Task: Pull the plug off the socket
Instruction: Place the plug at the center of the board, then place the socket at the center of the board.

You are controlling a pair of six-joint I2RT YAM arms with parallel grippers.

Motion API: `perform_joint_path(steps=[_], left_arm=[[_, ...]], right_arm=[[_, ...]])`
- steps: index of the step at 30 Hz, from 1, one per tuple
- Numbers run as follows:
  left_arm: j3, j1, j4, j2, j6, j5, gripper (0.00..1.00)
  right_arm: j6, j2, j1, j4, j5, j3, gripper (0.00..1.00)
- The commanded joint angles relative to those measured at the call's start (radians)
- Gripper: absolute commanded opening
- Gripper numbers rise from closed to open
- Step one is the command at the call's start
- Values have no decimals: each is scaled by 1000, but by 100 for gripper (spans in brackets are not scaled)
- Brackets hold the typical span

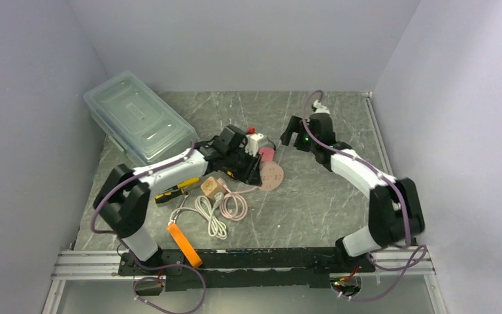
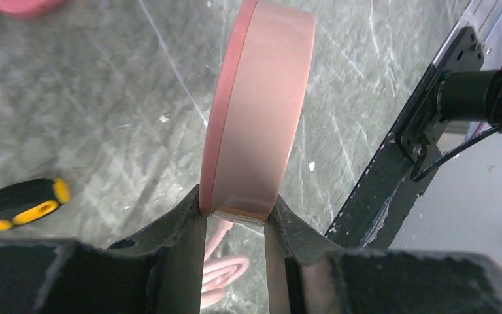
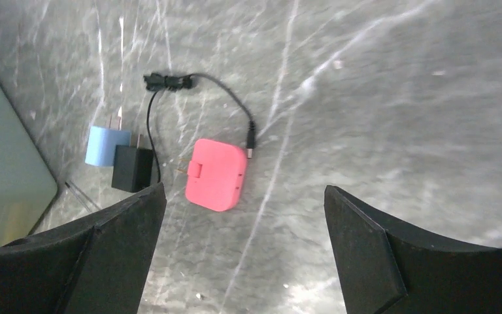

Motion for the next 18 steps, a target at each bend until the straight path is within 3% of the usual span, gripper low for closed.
perform_joint_path(steps=[1, 8, 10, 14, 16, 18], left_arm=[[72, -43, 34, 96, -33, 71, 0], [178, -112, 15, 260, -46, 71, 0], [206, -128, 0, 301, -42, 69, 8], [237, -144, -25, 333, -33, 49, 40], [246, -145, -59, 318, -35, -16, 64], [244, -145, -72, 277, -17, -86, 78]], right_arm=[[-47, -195, -36, -75, 141, -73, 95], [-72, -490, -51, -124, 147, -191, 98], [-83, -543, -52, -140, 117, -207, 98], [-117, -598, -51, -148, 58, -238, 97], [-141, -630, -51, -93, 19, -279, 97], [-151, -652, -51, -11, -46, -327, 97]])
